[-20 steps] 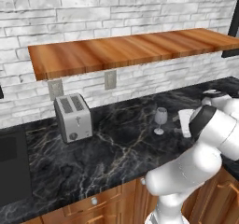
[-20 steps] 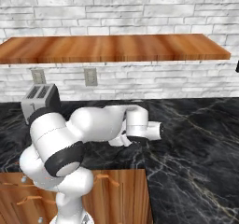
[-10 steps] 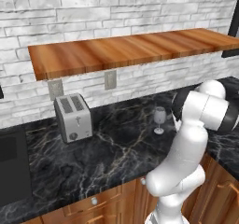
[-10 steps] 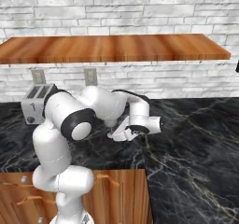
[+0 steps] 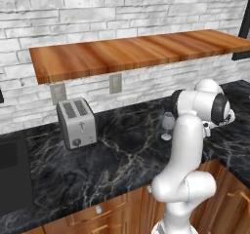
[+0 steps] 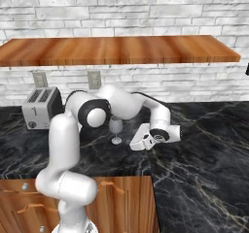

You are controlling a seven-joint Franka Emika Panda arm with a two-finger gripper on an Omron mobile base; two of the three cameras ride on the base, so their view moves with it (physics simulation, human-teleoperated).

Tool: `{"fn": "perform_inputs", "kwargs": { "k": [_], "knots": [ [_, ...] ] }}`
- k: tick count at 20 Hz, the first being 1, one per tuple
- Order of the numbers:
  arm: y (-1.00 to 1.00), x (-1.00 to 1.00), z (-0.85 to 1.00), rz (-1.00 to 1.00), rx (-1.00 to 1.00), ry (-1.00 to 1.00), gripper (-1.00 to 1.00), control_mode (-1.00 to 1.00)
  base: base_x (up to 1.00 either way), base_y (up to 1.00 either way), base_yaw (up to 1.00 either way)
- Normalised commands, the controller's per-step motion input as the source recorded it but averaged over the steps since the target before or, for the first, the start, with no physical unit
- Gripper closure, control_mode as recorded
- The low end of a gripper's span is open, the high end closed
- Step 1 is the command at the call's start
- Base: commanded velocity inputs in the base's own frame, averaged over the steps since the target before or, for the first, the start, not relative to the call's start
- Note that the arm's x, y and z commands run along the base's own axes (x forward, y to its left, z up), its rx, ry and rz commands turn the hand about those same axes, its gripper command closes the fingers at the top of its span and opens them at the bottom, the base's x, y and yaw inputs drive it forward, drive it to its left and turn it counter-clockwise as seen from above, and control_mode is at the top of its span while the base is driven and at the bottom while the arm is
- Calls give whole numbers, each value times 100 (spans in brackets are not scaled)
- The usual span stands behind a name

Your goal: Retrieve the wine glasses from the counter and place one next to each plate.

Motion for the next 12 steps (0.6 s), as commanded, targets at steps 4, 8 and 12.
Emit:
{"fn": "perform_inputs", "kwargs": {
  "k": [4, 8, 12],
  "knots": [
    [13, 24, -3, 1, 0, 0, -100, -100, 0, 0, 0],
    [25, 3, 0, 0, 0, 1, -100, -100, 0, 0, 0],
    [10, 0, 0, 2, 0, 4, -100, -100, 0, 0, 0]
  ]
}}
